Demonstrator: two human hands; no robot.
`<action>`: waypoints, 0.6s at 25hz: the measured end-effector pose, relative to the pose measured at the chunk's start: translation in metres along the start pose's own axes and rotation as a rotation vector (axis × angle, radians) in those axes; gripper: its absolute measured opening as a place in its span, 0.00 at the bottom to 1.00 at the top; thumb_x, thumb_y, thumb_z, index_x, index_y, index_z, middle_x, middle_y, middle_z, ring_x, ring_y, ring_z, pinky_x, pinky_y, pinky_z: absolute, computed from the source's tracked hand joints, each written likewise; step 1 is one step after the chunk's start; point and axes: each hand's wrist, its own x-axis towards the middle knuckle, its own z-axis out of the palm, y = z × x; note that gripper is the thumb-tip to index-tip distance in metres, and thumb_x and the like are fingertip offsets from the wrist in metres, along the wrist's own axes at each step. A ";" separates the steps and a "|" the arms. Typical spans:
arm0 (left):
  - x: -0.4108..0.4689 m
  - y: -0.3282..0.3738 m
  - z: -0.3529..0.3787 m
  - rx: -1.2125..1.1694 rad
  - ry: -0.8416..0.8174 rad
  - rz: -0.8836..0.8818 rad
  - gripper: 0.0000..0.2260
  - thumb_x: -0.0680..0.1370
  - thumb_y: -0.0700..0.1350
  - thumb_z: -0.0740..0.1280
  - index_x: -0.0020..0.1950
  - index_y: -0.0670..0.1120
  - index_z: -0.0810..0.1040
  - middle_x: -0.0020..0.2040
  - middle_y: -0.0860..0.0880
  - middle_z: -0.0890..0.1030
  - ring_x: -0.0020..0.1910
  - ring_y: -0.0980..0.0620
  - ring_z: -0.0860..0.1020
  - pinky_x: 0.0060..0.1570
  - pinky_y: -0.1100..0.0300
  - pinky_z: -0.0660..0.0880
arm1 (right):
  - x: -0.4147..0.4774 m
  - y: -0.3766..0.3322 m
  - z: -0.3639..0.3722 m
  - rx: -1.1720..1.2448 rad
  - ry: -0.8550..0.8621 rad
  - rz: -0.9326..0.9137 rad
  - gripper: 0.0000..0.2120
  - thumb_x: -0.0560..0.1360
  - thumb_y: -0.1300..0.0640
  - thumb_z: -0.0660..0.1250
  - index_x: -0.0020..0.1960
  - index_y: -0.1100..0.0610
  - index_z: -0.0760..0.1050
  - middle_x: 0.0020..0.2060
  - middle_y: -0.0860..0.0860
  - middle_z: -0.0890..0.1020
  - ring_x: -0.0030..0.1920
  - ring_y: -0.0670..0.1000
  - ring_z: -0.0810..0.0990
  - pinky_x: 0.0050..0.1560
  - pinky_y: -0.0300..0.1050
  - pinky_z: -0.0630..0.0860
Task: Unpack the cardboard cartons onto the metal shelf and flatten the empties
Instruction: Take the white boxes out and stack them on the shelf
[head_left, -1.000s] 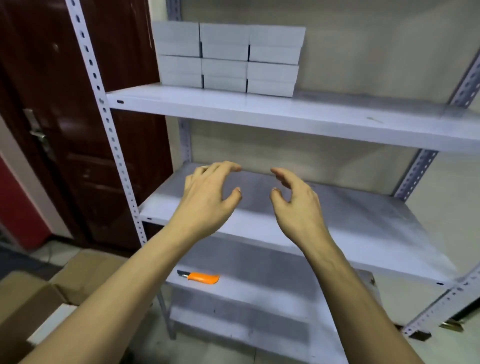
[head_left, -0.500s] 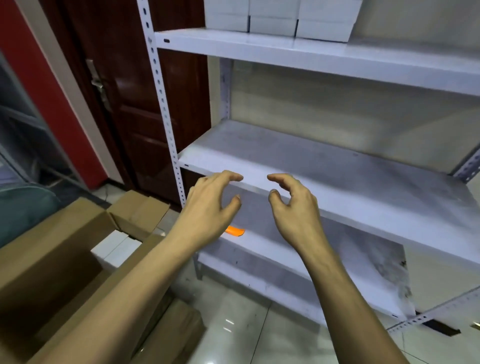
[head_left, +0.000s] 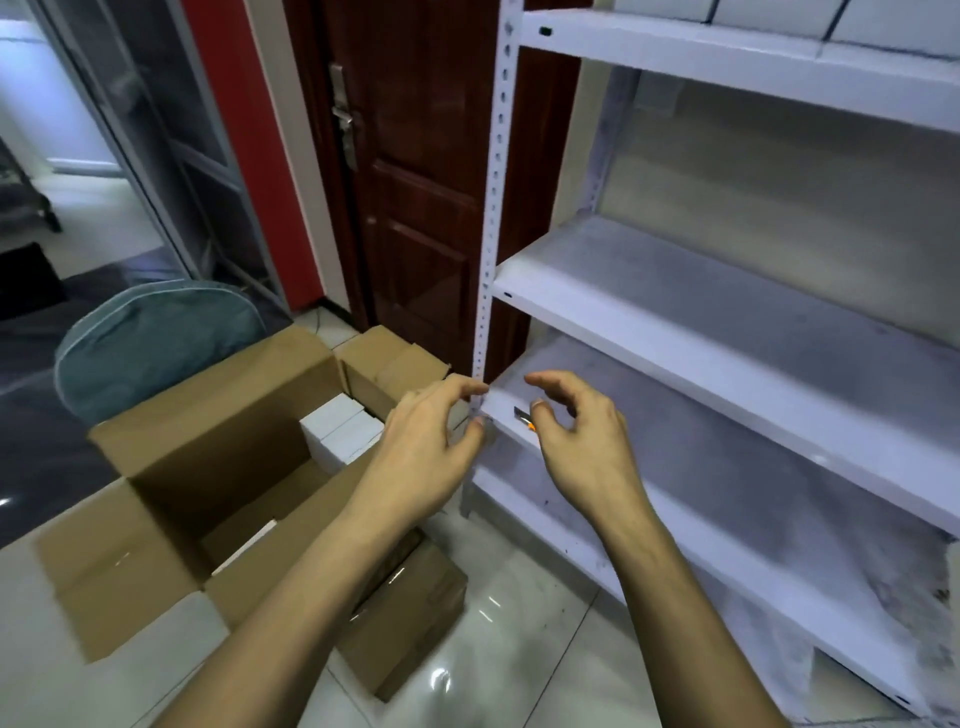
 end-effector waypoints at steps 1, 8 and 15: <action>-0.004 -0.008 -0.008 -0.006 0.011 -0.019 0.15 0.81 0.49 0.63 0.68 0.58 0.73 0.65 0.59 0.76 0.65 0.56 0.71 0.62 0.56 0.70 | -0.001 -0.005 0.012 0.002 -0.019 -0.004 0.13 0.81 0.57 0.64 0.63 0.46 0.79 0.59 0.40 0.80 0.60 0.39 0.75 0.60 0.35 0.72; -0.033 -0.071 -0.058 -0.016 0.089 -0.154 0.15 0.81 0.47 0.64 0.68 0.57 0.74 0.65 0.59 0.76 0.66 0.58 0.69 0.60 0.60 0.66 | -0.005 -0.036 0.095 0.010 -0.168 -0.067 0.14 0.81 0.58 0.64 0.64 0.47 0.78 0.60 0.41 0.81 0.62 0.40 0.76 0.64 0.43 0.75; -0.061 -0.123 -0.081 -0.018 0.143 -0.289 0.16 0.81 0.47 0.64 0.68 0.58 0.74 0.65 0.59 0.76 0.66 0.56 0.70 0.60 0.58 0.69 | -0.009 -0.039 0.157 -0.014 -0.303 -0.084 0.14 0.81 0.56 0.64 0.64 0.44 0.78 0.60 0.38 0.80 0.63 0.38 0.75 0.60 0.39 0.74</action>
